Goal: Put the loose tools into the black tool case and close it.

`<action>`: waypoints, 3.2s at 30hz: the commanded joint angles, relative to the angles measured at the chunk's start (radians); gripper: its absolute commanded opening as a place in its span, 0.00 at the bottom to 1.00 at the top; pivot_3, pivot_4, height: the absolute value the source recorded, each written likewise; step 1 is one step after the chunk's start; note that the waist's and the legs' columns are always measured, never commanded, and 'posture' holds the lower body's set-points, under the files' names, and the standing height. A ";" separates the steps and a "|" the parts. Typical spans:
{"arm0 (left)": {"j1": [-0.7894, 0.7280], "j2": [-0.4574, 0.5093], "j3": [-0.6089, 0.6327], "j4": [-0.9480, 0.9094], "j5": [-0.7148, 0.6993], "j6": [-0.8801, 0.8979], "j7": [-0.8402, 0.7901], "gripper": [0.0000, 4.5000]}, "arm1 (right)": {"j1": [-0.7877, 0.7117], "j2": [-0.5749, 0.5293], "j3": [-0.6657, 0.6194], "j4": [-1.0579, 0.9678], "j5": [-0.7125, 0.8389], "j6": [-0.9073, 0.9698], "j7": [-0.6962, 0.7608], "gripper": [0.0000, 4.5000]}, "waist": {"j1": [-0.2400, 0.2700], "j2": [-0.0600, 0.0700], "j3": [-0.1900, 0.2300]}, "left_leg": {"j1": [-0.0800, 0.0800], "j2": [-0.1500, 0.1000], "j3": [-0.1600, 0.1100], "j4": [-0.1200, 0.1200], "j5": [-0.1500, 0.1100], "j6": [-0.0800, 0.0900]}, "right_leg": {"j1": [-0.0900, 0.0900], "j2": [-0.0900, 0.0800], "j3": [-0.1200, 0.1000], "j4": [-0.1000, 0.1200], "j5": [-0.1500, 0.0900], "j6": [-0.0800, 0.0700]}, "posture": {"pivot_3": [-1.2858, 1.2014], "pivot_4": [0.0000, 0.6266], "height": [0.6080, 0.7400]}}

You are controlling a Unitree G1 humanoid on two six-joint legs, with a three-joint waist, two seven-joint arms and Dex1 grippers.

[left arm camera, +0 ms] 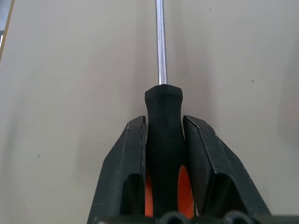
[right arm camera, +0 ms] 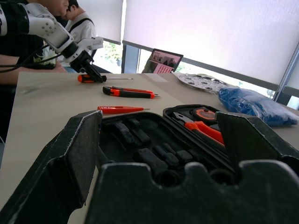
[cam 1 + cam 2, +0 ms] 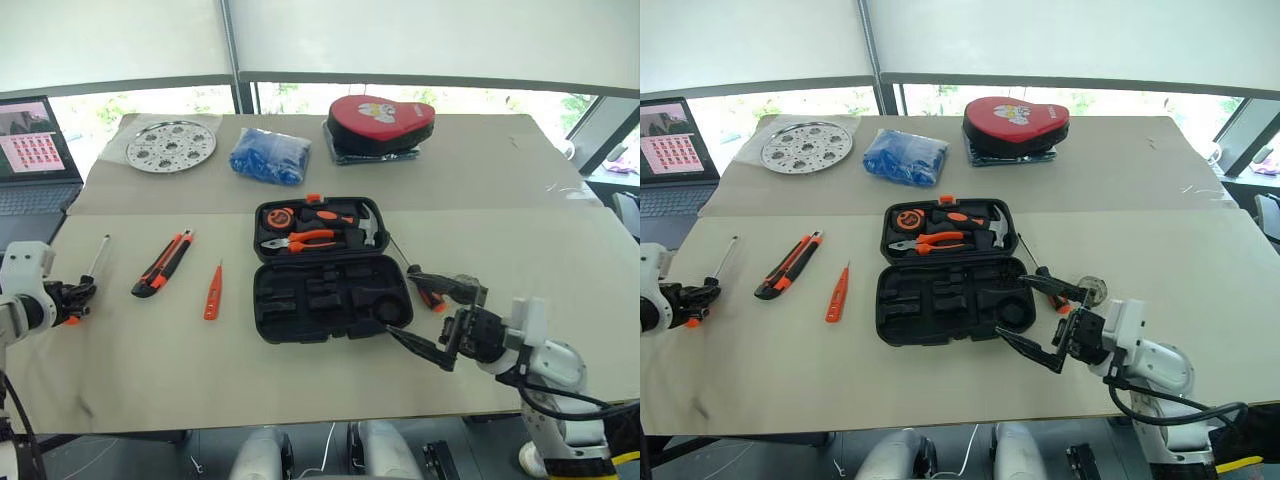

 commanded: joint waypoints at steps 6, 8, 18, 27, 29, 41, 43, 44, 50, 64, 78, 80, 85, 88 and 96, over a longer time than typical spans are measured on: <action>-0.059 0.048 -0.114 -0.486 -0.118 -0.128 -0.404 0.17 | 0.046 -0.133 -0.193 -0.045 0.059 0.055 -0.023 1.00 | 0.040 -0.004 0.002 | -0.003 -0.002 -0.001 0.003 -0.001 0.001 | -0.001 -0.005 -0.004 0.000 0.000 -0.001 | 0.52 0.24 1.00; -0.169 0.026 -0.286 -0.614 -0.092 -0.108 -0.482 0.17 | 0.065 -0.178 -0.257 -0.006 0.055 0.059 -0.012 1.00 | 0.051 -0.003 0.002 | -0.003 -0.003 -0.001 0.004 -0.002 0.003 | 0.001 -0.006 -0.003 -0.001 0.000 -0.001 | 0.52 0.24 1.00; -0.549 -0.300 -0.793 -0.467 0.289 -0.199 -0.472 0.17 | 0.118 -0.230 -0.314 0.017 0.036 0.083 -0.003 1.00 | 0.025 -0.003 0.002 | -0.003 -0.004 -0.002 0.010 -0.002 0.004 | 0.003 0.003 0.003 0.000 0.000 0.000 | 0.52 0.24 1.00; -0.604 -0.429 -0.880 -0.315 0.456 -0.250 -0.437 0.17 | 0.175 -0.163 -0.280 -0.107 0.030 0.109 -0.084 1.00 | 0.027 -0.003 0.002 | -0.005 -0.004 -0.003 0.012 -0.004 0.008 | 0.002 0.002 0.004 0.000 0.000 0.002 | 0.52 0.24 1.00; -0.600 -0.434 -0.879 -0.301 0.475 -0.261 -0.437 0.17 | 0.185 -0.154 -0.277 -0.121 0.033 0.113 -0.091 1.00 | 0.026 -0.003 0.002 | -0.004 -0.003 -0.003 0.012 -0.005 0.009 | 0.002 0.001 0.004 0.000 0.000 0.002 | 0.52 0.24 1.00; -0.554 -0.449 -0.847 -0.310 0.505 -0.318 -0.447 0.65 | 0.181 -0.147 -0.256 -0.123 0.037 0.113 -0.097 1.00 | 0.030 -0.002 0.001 | -0.003 -0.003 -0.003 0.013 -0.005 0.010 | 0.004 0.001 0.004 0.000 0.000 0.003 | 0.52 0.24 1.00; -0.547 -0.476 -0.797 -0.313 0.470 -0.330 -0.421 0.78 | 0.178 -0.147 -0.252 -0.120 0.037 0.113 -0.095 1.00 | 0.031 -0.002 0.001 | -0.003 -0.003 -0.004 0.014 -0.006 0.011 | 0.005 0.001 0.004 0.000 0.000 0.003 | 0.52 0.24 1.00; -0.543 -0.491 -0.769 -0.318 0.448 -0.341 -0.412 0.86 | 0.178 -0.146 -0.252 -0.119 0.037 0.112 -0.094 1.00 | 0.032 -0.002 0.001 | -0.003 -0.004 -0.004 0.014 -0.006 0.012 | 0.005 0.001 0.005 0.000 0.000 0.003 | 0.52 0.24 1.00; -0.482 -0.548 -0.611 -0.350 0.311 -0.335 -0.403 0.73 | 0.176 -0.140 -0.243 -0.109 0.036 0.107 -0.091 1.00 | 0.033 -0.002 0.001 | -0.005 -0.003 -0.004 0.015 -0.005 0.010 | 0.004 0.000 0.004 0.000 0.000 0.004 | 0.52 0.24 1.00; -0.338 -0.629 -0.533 -0.233 0.254 -0.442 -0.366 0.01 | 0.174 -0.090 -0.217 -0.095 0.010 0.089 -0.102 1.00 | 0.029 -0.002 0.001 | -0.004 -0.004 -0.004 0.015 -0.005 0.010 | 0.004 0.000 0.004 0.000 0.000 0.004 | 0.52 0.24 1.00; -0.297 -0.648 -0.627 -0.237 0.328 -0.275 -0.306 0.01 | 0.168 -0.080 -0.209 -0.089 0.006 0.089 -0.093 1.00 | 0.034 0.001 -0.002 | 0.008 -0.003 -0.005 0.014 -0.011 0.020 | 0.018 -0.001 0.002 -0.003 -0.001 0.005 | 0.52 0.24 1.00; -0.278 -0.645 -0.588 -0.269 0.304 -0.326 -0.301 0.01 | 0.176 -0.081 -0.220 -0.091 0.007 0.094 -0.098 1.00 | 0.032 0.003 -0.003 | 0.009 -0.003 -0.005 0.013 -0.011 0.020 | 0.018 -0.002 0.003 -0.003 -0.001 0.005 | 0.52 0.24 1.00; -0.186 -0.594 -0.357 -0.399 0.123 -0.533 -0.368 0.25 | 0.278 -0.100 -0.306 -0.081 0.028 0.107 -0.082 1.00 | 0.027 0.003 -0.003 | 0.007 -0.002 -0.005 0.012 -0.011 0.019 | 0.015 -0.003 0.003 -0.002 -0.001 0.004 | 0.52 0.24 1.00; -0.092 -0.498 -0.244 -0.434 0.023 -0.603 -0.485 0.48 | 0.343 -0.086 -0.368 -0.042 0.004 0.061 -0.082 1.00 | 0.024 0.003 -0.003 | 0.004 -0.001 -0.005 0.012 -0.006 0.010 | 0.013 -0.002 0.002 -0.002 -0.001 0.003 | 0.52 0.24 1.00; 0.207 -0.268 -0.002 -0.502 -0.230 -0.642 -0.843 0.98 | 0.440 -0.091 -0.488 0.056 -0.099 0.106 -0.217 1.00 | 0.027 0.007 -0.002 | 0.010 -0.001 -0.004 0.009 -0.013 0.017 | 0.014 -0.005 0.002 0.000 -0.010 -0.002 | 0.52 0.24 1.00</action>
